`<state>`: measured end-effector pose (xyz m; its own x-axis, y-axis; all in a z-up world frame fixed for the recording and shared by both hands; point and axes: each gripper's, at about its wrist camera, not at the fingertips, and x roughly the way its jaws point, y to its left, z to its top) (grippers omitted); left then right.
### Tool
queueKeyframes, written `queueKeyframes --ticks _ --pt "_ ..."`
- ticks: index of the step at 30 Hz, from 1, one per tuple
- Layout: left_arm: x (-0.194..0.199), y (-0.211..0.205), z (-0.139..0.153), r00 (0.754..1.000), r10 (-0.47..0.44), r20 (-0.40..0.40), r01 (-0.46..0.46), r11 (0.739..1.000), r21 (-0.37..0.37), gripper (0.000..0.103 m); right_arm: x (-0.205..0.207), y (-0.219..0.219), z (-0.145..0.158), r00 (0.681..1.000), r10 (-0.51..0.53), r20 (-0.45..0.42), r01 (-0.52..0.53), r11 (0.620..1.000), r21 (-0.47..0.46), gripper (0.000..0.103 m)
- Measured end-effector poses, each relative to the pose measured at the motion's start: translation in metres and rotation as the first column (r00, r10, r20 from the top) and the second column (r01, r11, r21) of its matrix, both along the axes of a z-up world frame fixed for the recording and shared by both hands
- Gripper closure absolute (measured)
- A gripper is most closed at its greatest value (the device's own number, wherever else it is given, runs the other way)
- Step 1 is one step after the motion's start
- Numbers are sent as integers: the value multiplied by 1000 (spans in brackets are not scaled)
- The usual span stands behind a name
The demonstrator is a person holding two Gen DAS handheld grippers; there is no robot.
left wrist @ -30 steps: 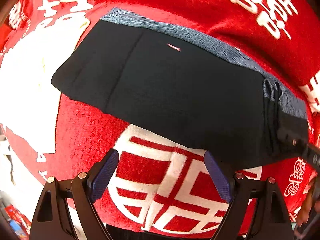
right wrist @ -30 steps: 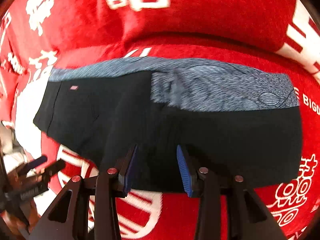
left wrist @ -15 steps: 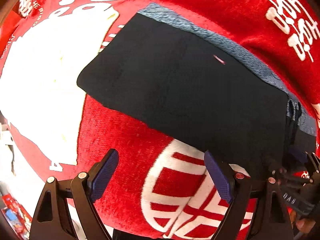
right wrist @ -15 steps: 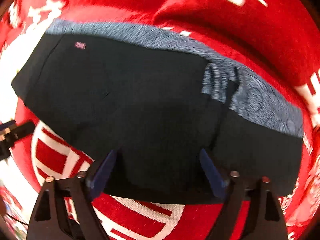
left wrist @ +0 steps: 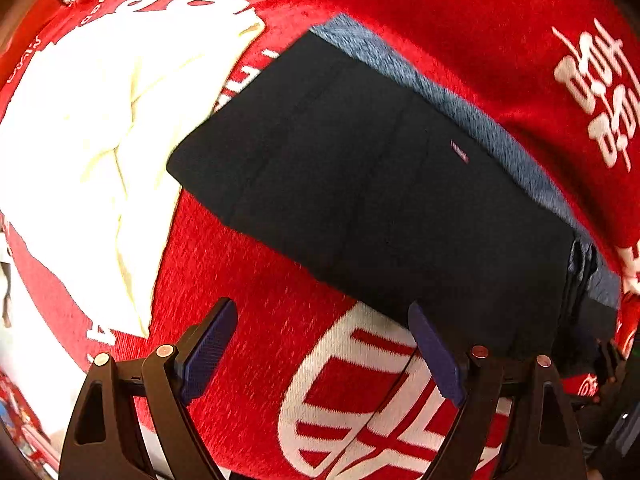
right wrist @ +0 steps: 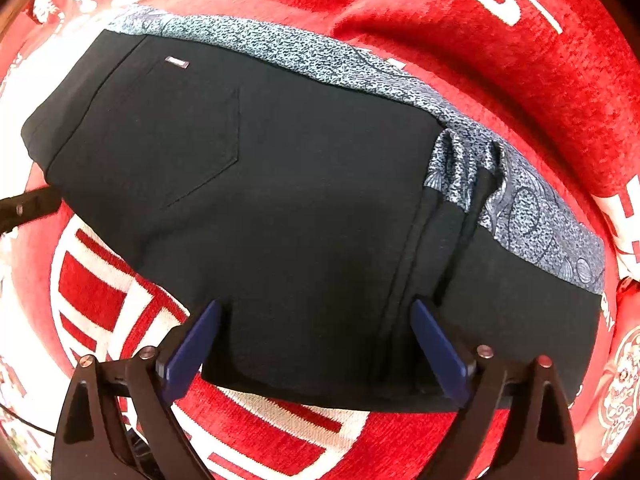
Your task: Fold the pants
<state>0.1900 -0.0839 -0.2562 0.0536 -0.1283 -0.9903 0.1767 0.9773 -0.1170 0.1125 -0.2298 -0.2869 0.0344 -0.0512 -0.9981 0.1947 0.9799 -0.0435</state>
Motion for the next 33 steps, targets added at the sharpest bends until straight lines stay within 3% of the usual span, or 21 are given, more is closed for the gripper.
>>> queueKeyframes --ticks 2,6,11,16,19,20,21,26,29,33 --pt "8 12 -1 999 52 -4 -52 997 -59 15 -1 -1 0 1000 -6 2 6 1000 5 6" --pt "23 43 -10 988 153 -32 -156 967 -202 15 0 -4 0 1000 -16 7 16 1000 19 6" --pt "30 64 -21 979 199 -38 -200 922 -332 15 0 -12 4 1000 -22 8 22 999 34 6" --pt "42 66 -26 982 178 -57 -184 875 -448 15 0 -20 7 1000 -28 9 27 999 42 6" --pt "45 56 -30 983 171 -60 -180 871 -458 14 1 -24 9 999 -33 6 33 999 42 6" --pt "46 55 -31 983 171 -60 -179 865 -468 5 1 -21 8 999 -37 6 37 998 42 6" --pt "45 53 -31 982 179 -56 -183 859 -479 3 1 -22 8 999 -41 6 40 998 44 6" --pt "47 37 -29 976 214 -43 -209 859 -468 2 1 -30 10 998 -63 17 62 996 63 6" --pt "53 32 -21 967 248 -64 -246 828 -504 2 1 -33 11 998 -60 20 58 996 66 6" --pt "60 16 -31 968 247 -55 -247 877 -413 3 1 -35 13 998 -51 24 50 997 61 6"
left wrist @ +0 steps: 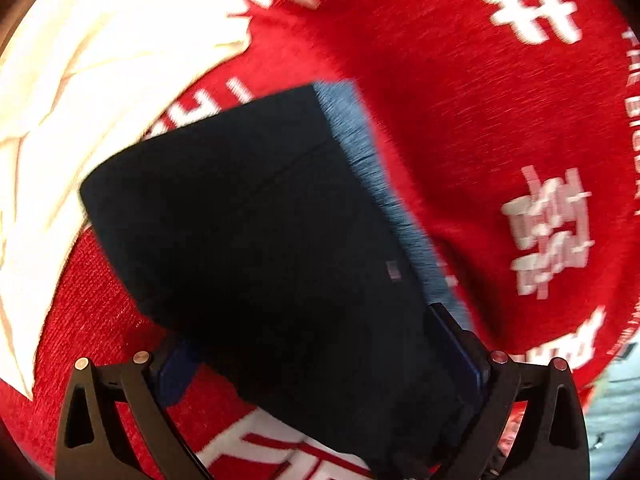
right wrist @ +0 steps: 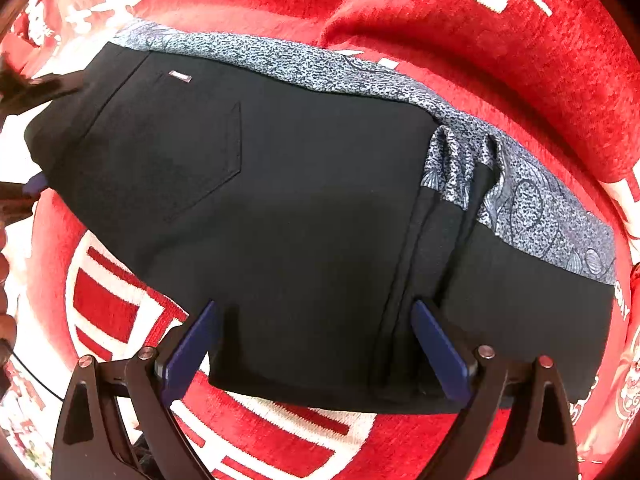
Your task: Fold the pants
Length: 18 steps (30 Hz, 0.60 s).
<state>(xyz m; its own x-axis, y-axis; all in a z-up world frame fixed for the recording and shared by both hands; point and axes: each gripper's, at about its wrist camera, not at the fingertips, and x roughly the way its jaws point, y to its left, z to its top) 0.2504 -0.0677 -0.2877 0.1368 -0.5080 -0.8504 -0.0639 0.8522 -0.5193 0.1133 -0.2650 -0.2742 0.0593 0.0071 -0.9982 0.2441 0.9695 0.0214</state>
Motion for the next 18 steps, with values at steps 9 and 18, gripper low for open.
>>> queueKeyframes --ticks 9,18 --pt "-22 -55 32 934 -297 199 174 864 472 68 21 -40 57 992 -111 67 98 978 182 10" --pt "-66 -108 46 737 -612 285 250 639 728 68 161 1 97 997 65 41 -76 904 422 8"
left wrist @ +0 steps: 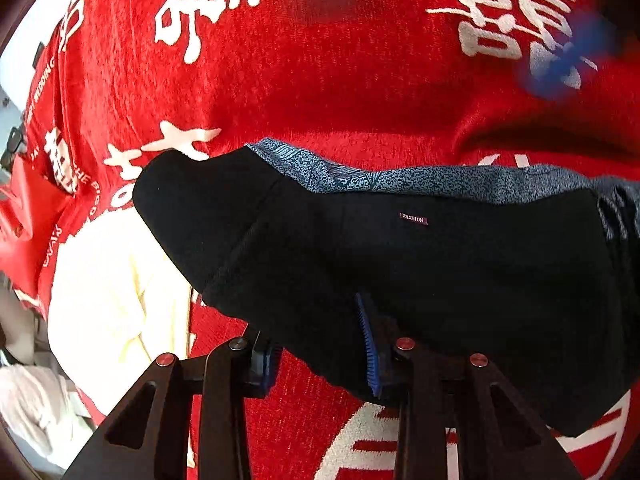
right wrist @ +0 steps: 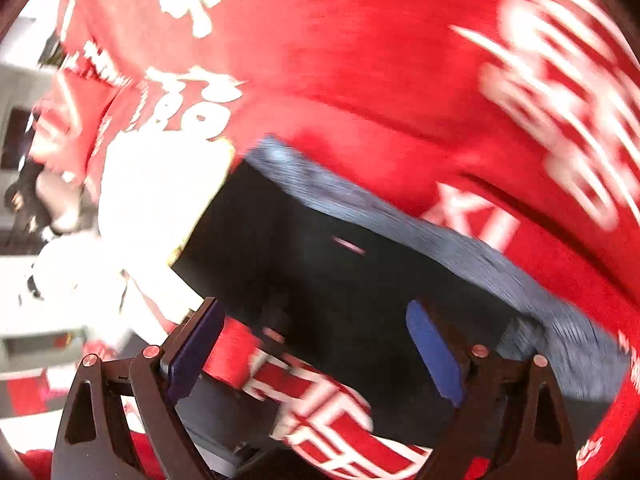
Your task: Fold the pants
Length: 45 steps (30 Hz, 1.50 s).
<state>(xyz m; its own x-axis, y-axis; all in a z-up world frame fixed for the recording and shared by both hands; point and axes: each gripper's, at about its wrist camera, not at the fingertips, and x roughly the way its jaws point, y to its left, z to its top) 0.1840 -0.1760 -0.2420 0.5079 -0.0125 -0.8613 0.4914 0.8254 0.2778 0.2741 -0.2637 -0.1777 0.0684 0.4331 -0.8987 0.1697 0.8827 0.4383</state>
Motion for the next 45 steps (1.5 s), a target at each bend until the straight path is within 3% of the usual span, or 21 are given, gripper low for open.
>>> queueKeyframes --ticks 5,8,11,12,13,14,15,16,24,29,37,41,45 --pt "-3 0 0 1000 -19 11 19 1000 12 68 68 76 -11 976 202 -77 -200 979 39 8" --pt "-5 9 -2 999 -25 25 24 1000 17 68 88 118 -30 937 313 -157 -311 950 35 8" --pt "-5 10 0 1000 -16 27 15 1000 12 68 92 142 -58 890 384 -246 -404 914 -33 8" --pt "-4 10 0 1000 -13 26 13 1000 12 68 90 144 -67 877 390 -282 -421 906 -56 10" --pt "-4 10 1 1000 -12 23 11 1000 8 68 88 144 -73 870 387 -305 -424 903 -66 27" --pt "-3 11 1 1000 -10 12 10 1000 1 68 84 139 -79 869 372 -328 -412 909 -61 67" --pt "-4 10 2 1000 -9 4 9 1000 -2 68 82 132 -80 878 350 -327 -383 923 -38 78" --pt "-6 9 5 1000 -18 15 18 1000 -4 68 80 123 -76 896 321 -308 -342 939 -16 83" --pt "-37 -27 55 986 -140 90 146 988 -59 68 24 35 -13 983 164 -78 -156 983 96 85" --pt "-78 -67 96 959 -249 136 262 961 -89 68 -36 -29 24 998 -7 55 -3 983 183 85" --pt "-149 -148 134 904 -411 117 425 892 -151 68 -153 -154 61 951 -262 165 208 935 287 85" --pt "-188 -194 130 867 -490 85 497 856 -143 68 -216 -208 54 912 -372 171 300 891 339 85" --pt "-222 -225 111 838 -543 48 545 832 -102 68 -274 -254 27 876 -464 132 391 843 369 85"
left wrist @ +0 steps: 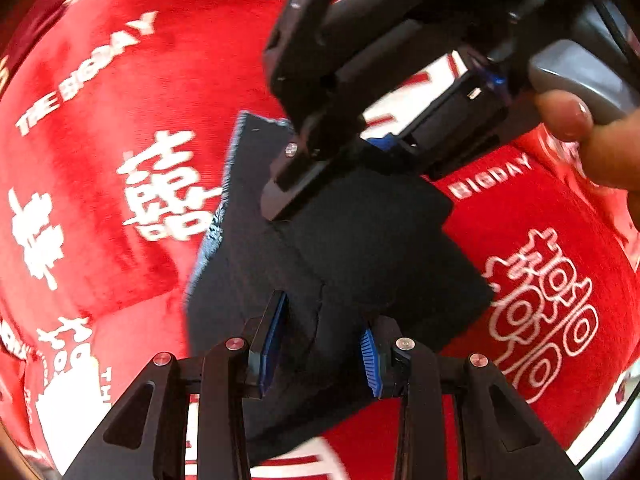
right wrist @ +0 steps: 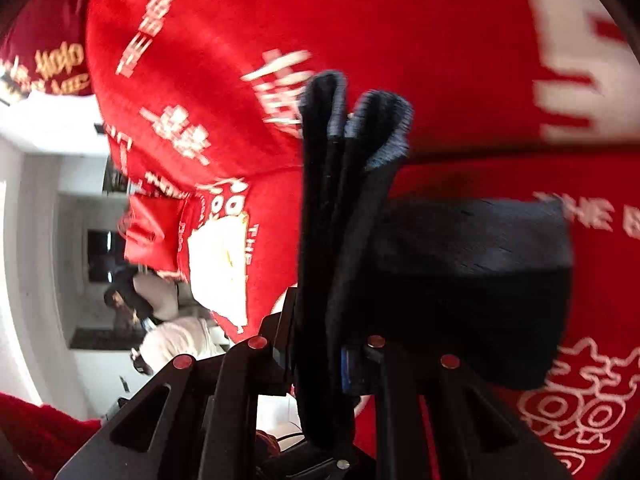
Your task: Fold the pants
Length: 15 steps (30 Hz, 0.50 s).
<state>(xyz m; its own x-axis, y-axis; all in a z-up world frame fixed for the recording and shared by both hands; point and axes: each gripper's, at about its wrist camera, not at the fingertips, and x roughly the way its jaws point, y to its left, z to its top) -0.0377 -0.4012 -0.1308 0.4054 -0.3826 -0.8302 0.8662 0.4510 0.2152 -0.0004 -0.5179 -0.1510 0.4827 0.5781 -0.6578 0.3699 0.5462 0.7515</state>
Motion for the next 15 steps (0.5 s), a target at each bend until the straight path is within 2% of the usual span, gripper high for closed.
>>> queueKeyframes --ticks 3,7,12,15 --pt "-24 -22 -25 1000 -24 1 24 997 70 68 -24 -24 -25 999 -45 -29 46 998 37 86" --pt "-34 -34 -54 999 -33 -7 33 988 152 68 -47 -40 -64 994 -86 -70 92 991 93 86" --pt "-48 -36 -69 999 -35 -13 37 977 208 68 -64 -45 -93 990 -93 -106 107 985 138 86" --pt "-48 -29 -68 997 -35 -63 48 973 225 53 -72 -42 -107 985 -108 -136 130 978 165 86"
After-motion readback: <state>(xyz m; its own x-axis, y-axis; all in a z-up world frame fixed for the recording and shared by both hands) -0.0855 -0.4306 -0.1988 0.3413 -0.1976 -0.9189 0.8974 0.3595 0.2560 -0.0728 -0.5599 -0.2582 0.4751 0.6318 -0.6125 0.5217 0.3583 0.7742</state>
